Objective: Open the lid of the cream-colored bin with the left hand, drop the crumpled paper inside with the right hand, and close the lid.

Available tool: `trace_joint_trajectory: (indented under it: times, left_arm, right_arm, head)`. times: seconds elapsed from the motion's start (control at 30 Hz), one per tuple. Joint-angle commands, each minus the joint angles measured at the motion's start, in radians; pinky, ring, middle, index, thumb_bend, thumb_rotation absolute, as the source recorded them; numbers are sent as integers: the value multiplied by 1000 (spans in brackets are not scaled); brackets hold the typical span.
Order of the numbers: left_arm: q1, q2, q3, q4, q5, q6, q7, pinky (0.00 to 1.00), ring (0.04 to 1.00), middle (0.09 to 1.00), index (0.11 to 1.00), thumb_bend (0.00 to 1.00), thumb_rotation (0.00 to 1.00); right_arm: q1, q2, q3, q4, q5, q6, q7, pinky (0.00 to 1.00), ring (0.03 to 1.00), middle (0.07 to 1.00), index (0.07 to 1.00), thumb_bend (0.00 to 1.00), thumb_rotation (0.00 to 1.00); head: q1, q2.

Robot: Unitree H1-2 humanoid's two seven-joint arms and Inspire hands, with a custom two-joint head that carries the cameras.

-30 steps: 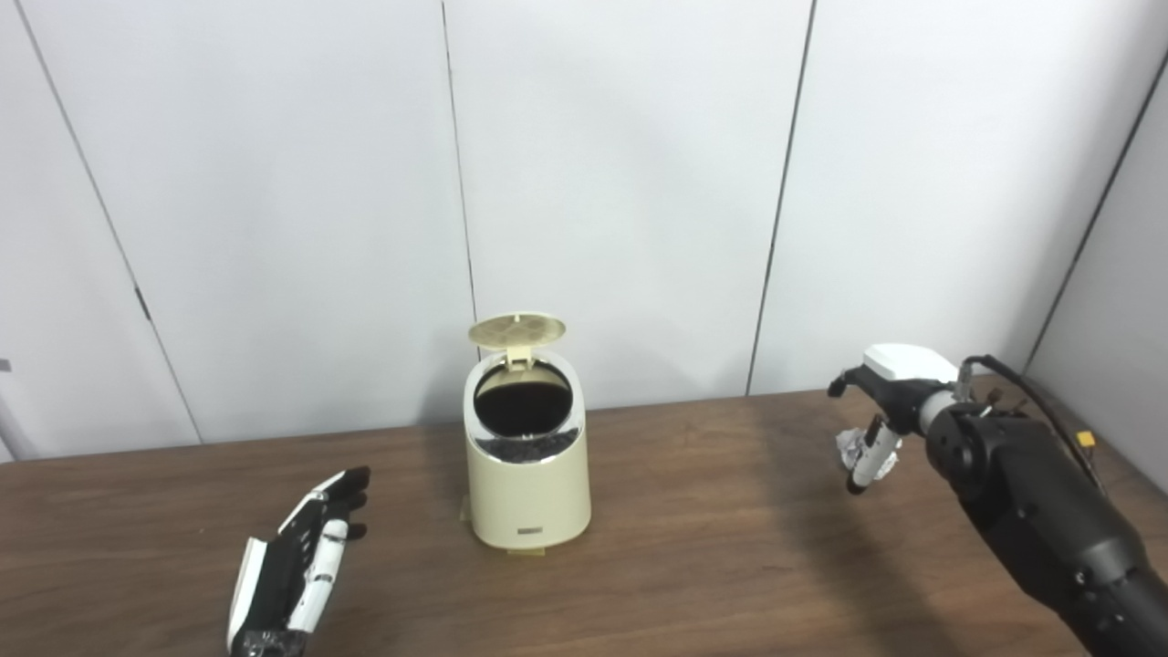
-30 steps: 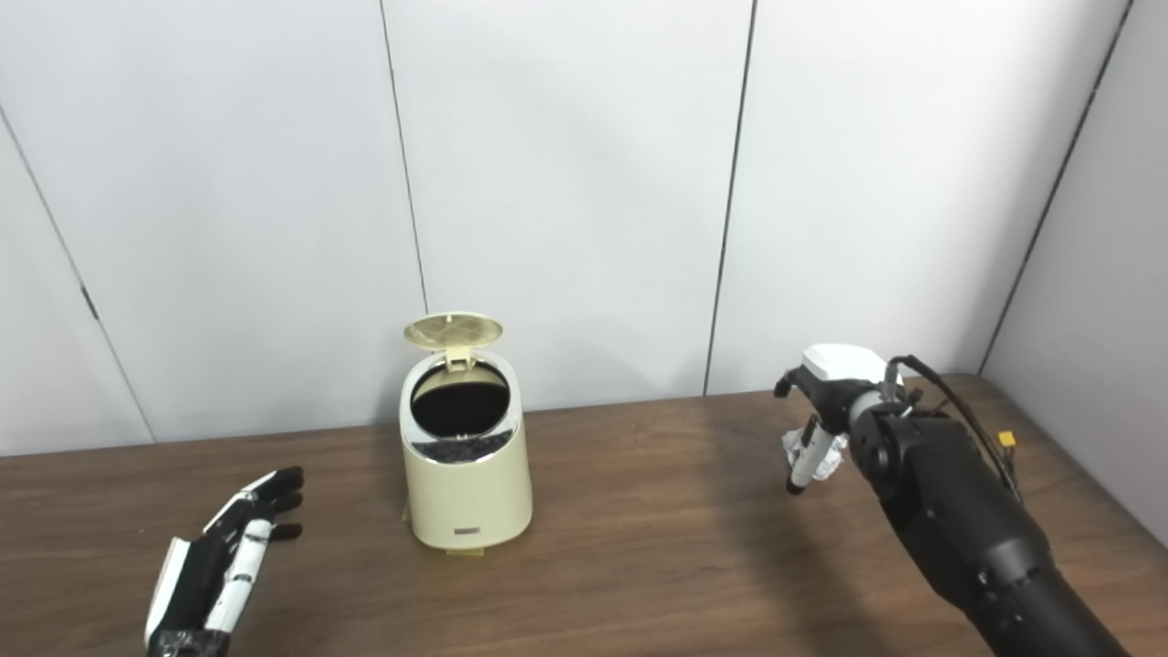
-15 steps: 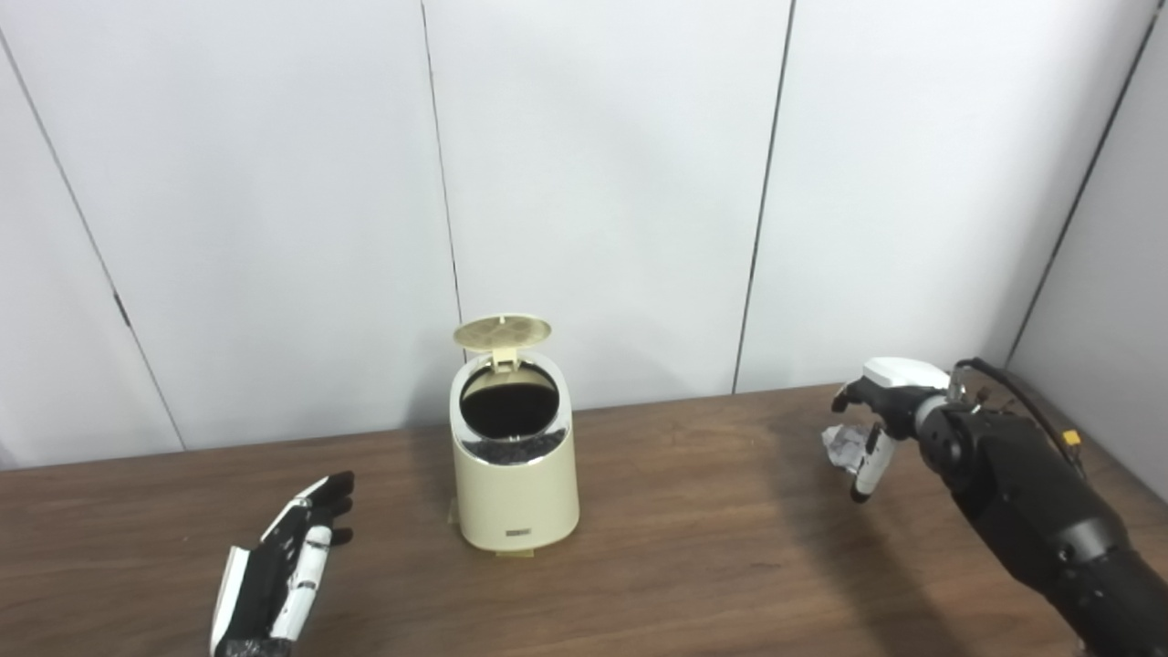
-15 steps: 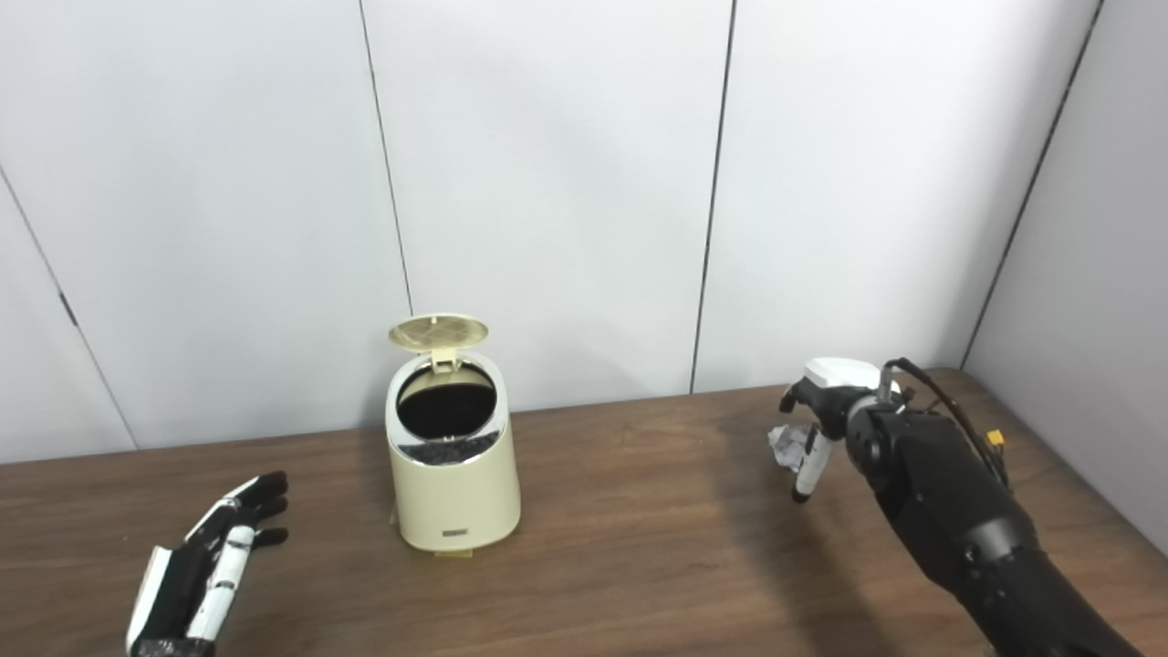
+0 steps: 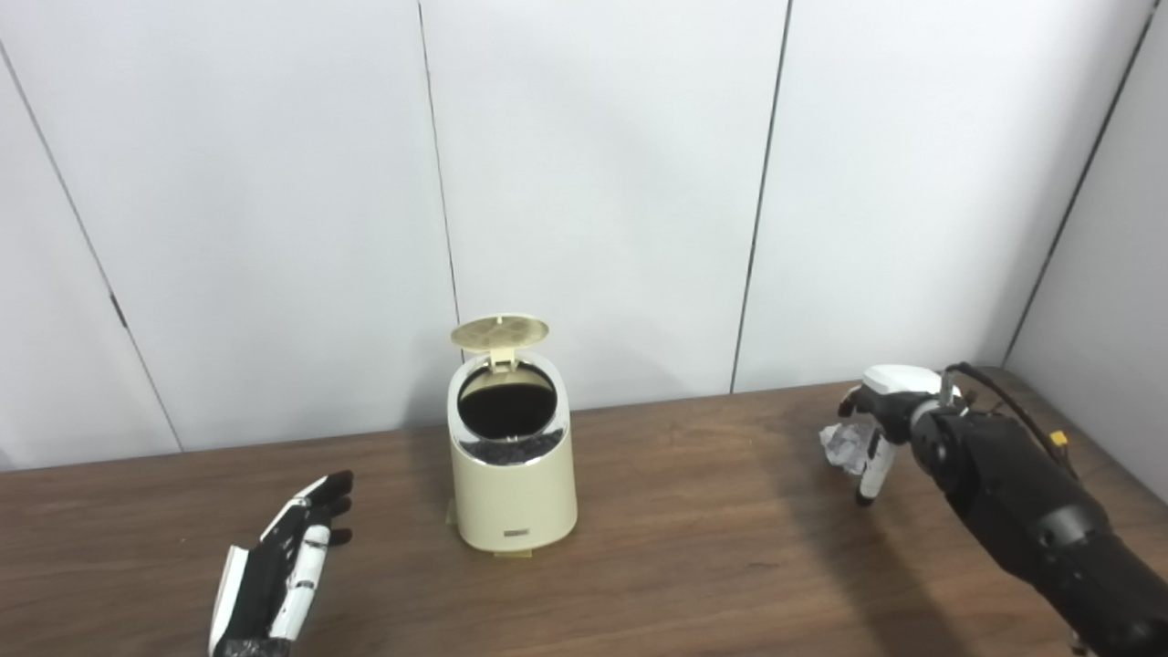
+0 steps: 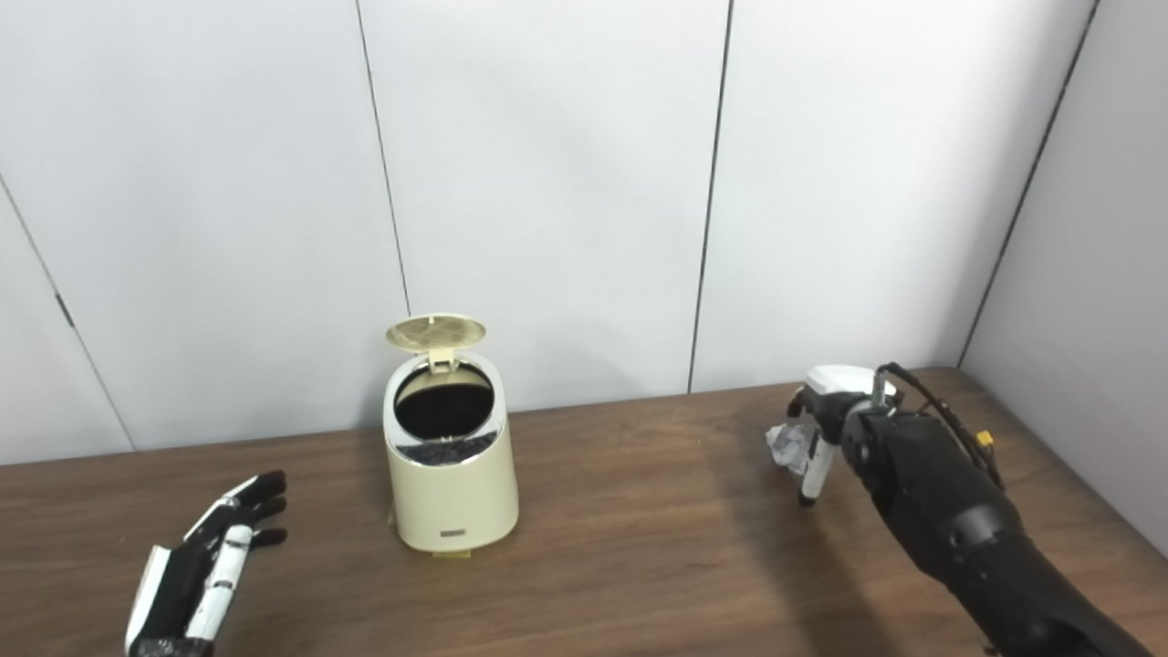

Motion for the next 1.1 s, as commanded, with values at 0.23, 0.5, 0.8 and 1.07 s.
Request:
trace_joint_trajectory:
  times: [0.23,0.5,0.8,1.07]
  left_arm:
    - [-16,4,5,-69,1,-8,3,730,830,846,847,212,821]
    - [-16,4,4,-68,11,-8,7,713,823,842,841,202,820]
    - [-13,3,6,-80,21,-2,6,713,823,843,843,200,828]
    - [-11,6,7,-78,18,1,3,723,829,849,850,205,833]
  right_arm:
    - [-95,-3,15,88,41,-47,-73,737,852,894,825,950,146]
    - [-110,3,44,116,38,-50,-87,625,808,893,831,951,159]
    - [-108,-3,58,114,52,-68,-80,814,876,878,815,935,151]
    - [-130,-1,101,155,40,-69,-41,955,910,889,801,945,213]
  head:
    - [4,9]
    - [5,10]
    - [8,21]
    - [9,26]
